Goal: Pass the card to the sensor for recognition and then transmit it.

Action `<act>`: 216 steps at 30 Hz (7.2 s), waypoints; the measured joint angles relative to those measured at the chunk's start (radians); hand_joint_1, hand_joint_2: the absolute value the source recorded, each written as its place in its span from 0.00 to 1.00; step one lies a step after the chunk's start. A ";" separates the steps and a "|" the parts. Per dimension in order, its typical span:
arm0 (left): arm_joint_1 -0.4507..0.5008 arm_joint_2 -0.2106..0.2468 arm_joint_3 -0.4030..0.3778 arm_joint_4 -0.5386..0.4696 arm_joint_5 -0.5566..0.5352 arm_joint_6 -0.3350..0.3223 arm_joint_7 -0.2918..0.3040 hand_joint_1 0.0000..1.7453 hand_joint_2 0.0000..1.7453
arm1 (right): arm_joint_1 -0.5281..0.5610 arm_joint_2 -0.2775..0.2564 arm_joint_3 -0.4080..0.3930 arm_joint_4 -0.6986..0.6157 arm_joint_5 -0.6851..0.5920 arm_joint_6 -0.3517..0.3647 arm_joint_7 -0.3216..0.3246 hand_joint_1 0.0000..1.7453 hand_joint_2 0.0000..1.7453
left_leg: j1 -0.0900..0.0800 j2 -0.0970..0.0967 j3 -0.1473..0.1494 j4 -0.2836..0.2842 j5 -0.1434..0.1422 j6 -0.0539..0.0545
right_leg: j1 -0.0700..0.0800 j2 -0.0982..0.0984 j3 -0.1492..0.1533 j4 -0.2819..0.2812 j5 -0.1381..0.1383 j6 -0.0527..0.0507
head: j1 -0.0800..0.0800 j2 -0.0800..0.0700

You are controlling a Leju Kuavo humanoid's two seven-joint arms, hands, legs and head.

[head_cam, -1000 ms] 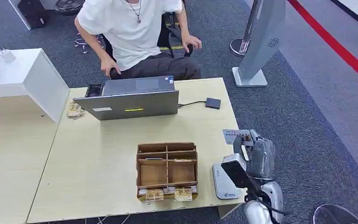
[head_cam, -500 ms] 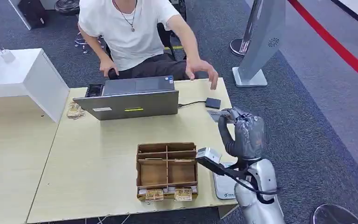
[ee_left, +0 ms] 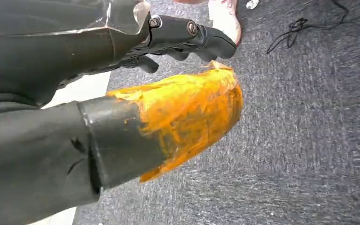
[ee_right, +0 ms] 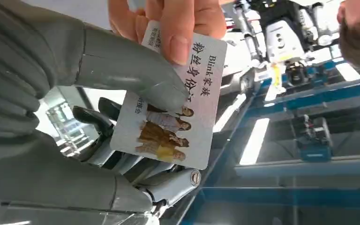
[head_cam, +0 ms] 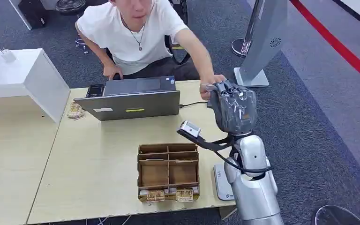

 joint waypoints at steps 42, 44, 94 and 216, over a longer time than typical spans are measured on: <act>-0.001 -0.014 0.000 0.000 0.027 -0.005 -0.010 0.00 0.00 | 0.147 -0.111 0.193 0.006 -0.309 0.000 -0.136 0.00 1.00 | 0.000 0.000 -0.002 0.000 0.000 0.000 | 0.000 0.000 -0.003 0.000 0.001 -0.001 | 0.000 0.000; -0.001 -0.014 0.000 0.000 0.027 -0.004 -0.008 0.00 0.00 | 0.171 -0.115 0.197 -0.001 -0.341 0.000 -0.145 0.00 1.00 | 0.000 0.000 -0.002 0.000 0.000 0.000 | 0.000 0.000 -0.003 0.000 0.000 -0.001 | 0.000 0.000; -0.001 -0.006 0.000 0.000 0.023 -0.012 -0.029 0.00 0.00 | 0.196 -0.316 0.400 0.068 -0.500 0.144 -0.098 0.15 1.00 | 0.000 0.000 -0.003 0.000 0.000 -0.001 | 0.000 0.000 -0.003 0.000 0.001 -0.001 | 0.000 0.000; -0.001 -0.016 -0.003 0.000 0.024 -0.013 -0.031 0.00 0.00 | 0.233 -0.315 0.406 -0.174 -0.400 0.002 -0.119 1.00 1.00 | 0.000 0.000 -0.003 0.000 0.000 -0.001 | 0.000 0.000 -0.004 0.000 0.001 -0.001 | 0.000 0.000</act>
